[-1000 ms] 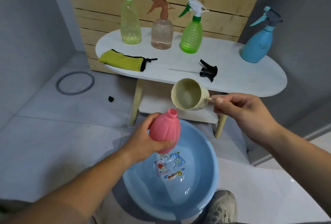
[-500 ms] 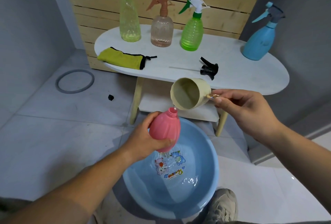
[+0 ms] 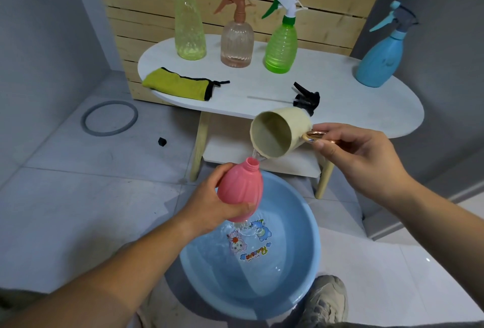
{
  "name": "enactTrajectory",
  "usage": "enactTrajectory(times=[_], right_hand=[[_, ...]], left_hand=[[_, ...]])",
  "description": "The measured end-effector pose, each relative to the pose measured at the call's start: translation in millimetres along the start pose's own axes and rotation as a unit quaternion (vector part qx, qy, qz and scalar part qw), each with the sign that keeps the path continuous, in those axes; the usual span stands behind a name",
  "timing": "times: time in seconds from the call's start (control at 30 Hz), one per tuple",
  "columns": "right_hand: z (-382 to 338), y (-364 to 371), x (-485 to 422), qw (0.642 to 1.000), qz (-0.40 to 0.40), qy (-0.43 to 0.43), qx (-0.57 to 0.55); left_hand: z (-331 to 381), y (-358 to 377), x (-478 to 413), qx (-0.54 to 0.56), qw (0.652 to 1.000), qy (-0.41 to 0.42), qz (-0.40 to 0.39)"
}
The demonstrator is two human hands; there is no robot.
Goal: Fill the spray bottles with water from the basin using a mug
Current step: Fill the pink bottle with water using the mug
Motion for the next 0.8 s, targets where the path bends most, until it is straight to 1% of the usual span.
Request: enactTrajectory(times=[0.8], right_hand=[[-8.4,2.8,2.1,0.997,-0.007,-0.065,0.046]], left_hand=[[-1.2,1.8,0.9,0.005,1.000,0.008,0.003]])
Point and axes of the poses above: each hand's wrist, its own x-axis away from the middle knuckle, its own y-axis out of the palm, z = x × y, the point moved 1 cm from there along -x, towards the middle knuckle
